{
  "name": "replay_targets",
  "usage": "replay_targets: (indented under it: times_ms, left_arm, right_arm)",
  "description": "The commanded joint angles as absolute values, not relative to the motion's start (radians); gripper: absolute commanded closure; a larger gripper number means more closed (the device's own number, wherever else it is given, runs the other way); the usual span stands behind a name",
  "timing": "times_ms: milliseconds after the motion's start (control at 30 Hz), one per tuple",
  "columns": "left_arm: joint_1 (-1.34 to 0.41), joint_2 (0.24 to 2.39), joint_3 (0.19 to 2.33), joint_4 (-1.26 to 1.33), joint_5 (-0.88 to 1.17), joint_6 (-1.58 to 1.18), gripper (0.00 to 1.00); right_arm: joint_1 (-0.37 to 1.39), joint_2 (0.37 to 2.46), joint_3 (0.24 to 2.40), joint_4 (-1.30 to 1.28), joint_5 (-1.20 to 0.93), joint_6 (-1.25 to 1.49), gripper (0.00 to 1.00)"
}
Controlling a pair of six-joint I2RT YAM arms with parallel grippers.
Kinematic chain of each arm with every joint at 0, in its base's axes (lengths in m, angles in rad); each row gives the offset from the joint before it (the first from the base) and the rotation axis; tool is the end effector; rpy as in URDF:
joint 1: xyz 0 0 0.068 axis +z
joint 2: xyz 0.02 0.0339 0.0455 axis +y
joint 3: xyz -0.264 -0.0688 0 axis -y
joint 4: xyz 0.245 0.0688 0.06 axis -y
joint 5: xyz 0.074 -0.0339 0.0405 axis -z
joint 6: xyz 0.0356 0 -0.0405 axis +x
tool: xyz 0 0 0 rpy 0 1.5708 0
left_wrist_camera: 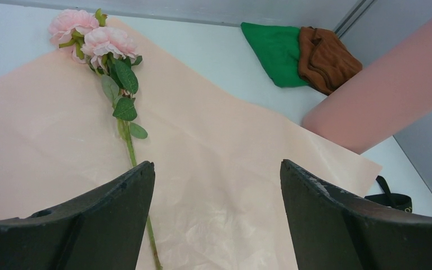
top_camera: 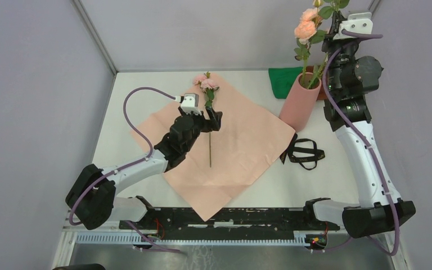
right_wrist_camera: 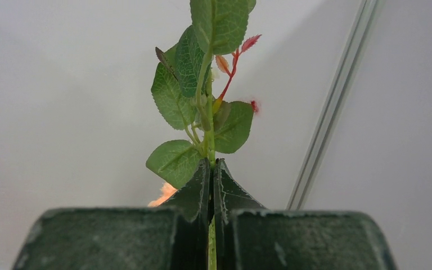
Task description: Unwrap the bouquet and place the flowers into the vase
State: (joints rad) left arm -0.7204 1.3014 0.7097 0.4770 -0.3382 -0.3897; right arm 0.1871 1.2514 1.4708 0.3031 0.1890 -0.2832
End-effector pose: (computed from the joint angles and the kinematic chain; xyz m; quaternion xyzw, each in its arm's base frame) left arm 0.2283 -0.1847 0.2688 0.0107 0.7442 -0.2389 0.6237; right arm 0.2543 0.0413 0.5304 -0.0366 0.5036 -0.0886 0.8586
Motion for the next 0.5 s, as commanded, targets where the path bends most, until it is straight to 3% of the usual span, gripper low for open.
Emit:
replay_targets:
  times_ms: [0, 467]
  left_arm:
    - [-0.725, 1.318, 0.755, 0.494, -0.345, -0.417, 0.13]
    - [-0.724, 1.358, 0.779, 0.482, -0.346, -0.418, 0.14]
  right_arm:
    - [0.173, 1.308, 1.423, 0.158, 0.183, -0.230, 1.00]
    - [0.157, 1.393, 1.691, 0.080, 0.134, -0.247, 1.00]
